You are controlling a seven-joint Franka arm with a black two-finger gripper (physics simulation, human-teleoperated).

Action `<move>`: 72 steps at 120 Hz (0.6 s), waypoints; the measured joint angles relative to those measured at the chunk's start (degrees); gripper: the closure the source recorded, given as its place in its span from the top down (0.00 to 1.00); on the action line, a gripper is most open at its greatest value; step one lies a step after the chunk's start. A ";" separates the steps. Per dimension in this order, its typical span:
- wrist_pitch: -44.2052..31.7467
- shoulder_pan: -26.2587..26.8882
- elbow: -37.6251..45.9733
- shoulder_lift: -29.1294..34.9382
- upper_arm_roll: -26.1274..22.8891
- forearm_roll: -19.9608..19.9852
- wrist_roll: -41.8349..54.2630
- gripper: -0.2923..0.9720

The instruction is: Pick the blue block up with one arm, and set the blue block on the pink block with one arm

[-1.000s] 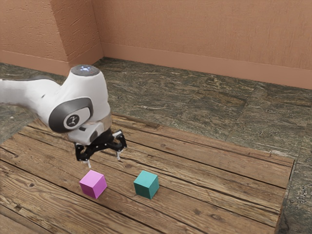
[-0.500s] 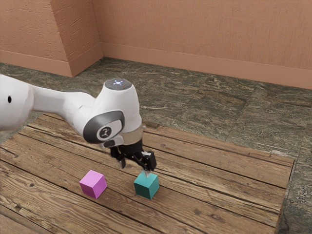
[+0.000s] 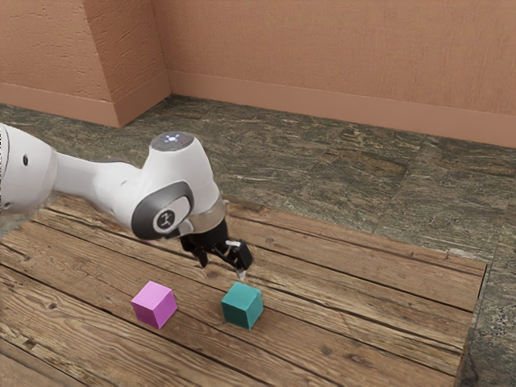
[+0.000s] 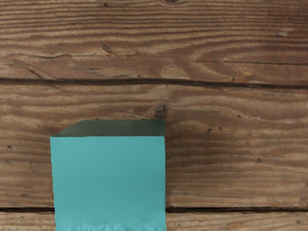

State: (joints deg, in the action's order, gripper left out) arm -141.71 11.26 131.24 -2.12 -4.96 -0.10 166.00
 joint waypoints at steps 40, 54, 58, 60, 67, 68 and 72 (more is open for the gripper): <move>-2.67 -5.70 0.35 -3.16 -0.02 -0.50 0.00 0.77; -2.93 -5.96 1.10 -2.56 -0.27 -0.49 0.00 0.77; -2.97 -6.21 1.65 -2.31 -0.74 -0.42 0.00 0.77; -2.99 -6.29 1.89 -2.22 -1.04 -0.39 0.00 0.77; -3.08 -6.27 2.32 -2.01 -2.08 -0.26 0.00 0.77; -3.09 -6.23 2.36 -1.99 -2.22 -0.22 0.00 0.77; -3.14 -5.93 2.44 -1.93 -2.65 -0.03 0.00 0.77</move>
State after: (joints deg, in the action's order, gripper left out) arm -144.84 5.33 133.69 -4.05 -7.61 -0.14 166.00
